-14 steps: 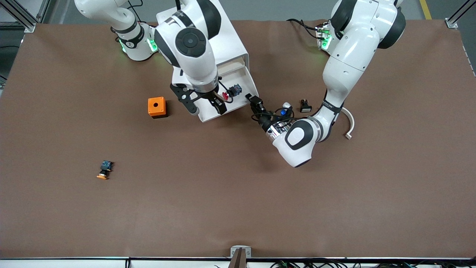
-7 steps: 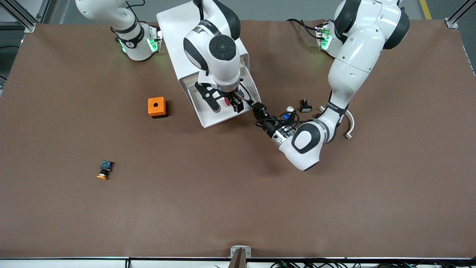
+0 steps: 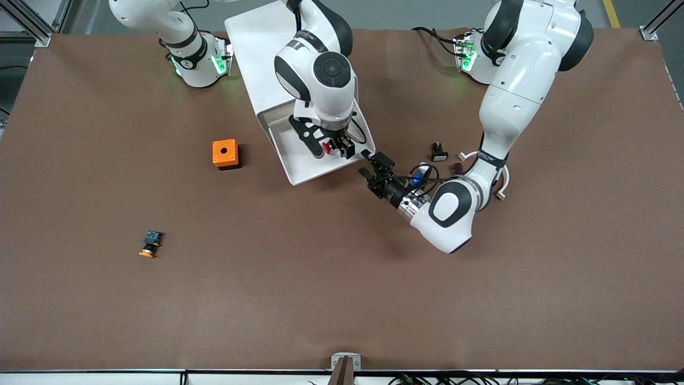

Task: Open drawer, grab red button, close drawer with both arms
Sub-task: 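Grasp the red button inside the open drawer with the right gripper, then lift the red button out with the right gripper while the left gripper releases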

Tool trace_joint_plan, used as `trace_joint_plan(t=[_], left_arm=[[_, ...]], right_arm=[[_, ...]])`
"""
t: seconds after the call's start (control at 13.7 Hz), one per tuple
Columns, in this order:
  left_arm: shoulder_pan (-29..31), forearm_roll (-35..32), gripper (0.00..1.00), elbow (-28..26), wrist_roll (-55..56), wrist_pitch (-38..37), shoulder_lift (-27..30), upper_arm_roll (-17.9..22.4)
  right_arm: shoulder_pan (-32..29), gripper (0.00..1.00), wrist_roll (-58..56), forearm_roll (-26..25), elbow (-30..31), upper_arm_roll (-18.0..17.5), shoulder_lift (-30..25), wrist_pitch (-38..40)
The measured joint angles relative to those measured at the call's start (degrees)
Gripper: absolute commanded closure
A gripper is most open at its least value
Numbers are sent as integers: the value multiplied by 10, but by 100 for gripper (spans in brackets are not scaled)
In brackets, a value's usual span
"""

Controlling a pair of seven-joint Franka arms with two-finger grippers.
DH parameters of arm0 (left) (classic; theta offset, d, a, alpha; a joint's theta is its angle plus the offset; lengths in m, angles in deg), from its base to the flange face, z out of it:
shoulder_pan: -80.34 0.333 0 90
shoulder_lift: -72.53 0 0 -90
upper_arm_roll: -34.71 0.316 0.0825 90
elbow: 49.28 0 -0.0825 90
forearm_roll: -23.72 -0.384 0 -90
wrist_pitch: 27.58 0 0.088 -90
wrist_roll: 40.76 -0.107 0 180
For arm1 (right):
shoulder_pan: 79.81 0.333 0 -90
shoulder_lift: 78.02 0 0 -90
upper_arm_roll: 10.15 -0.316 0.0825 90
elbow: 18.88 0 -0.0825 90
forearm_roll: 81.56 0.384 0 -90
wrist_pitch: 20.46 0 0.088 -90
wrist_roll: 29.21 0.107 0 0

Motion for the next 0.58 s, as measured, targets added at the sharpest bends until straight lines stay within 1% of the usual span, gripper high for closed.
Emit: trace_joint_plan(t=[0.07, 0.15, 0.29, 0.44, 0.51, 0.58], left_arm=[[6, 0, 1, 9, -17, 0, 0, 0], [11, 0, 1, 19, -43, 0, 0, 0], [13, 0, 1, 45, -126, 0, 1, 10], [0, -3, 1, 68, -227, 5, 1, 36], [-14, -6, 1, 75, -274, 13, 1, 55], [-31, -7, 1, 81, -320, 24, 1, 76]], right_arm=[[1, 7, 2, 0, 0, 0, 1, -1], [1, 12, 4, 0, 0, 0, 3, -1], [4, 37, 6, 2, 0, 0, 9, -3], [8, 86, 6, 14, 0, -1, 16, -9], [10, 100, 6, 28, 0, -1, 17, -13], [10, 100, 6, 40, 0, -1, 17, -14]])
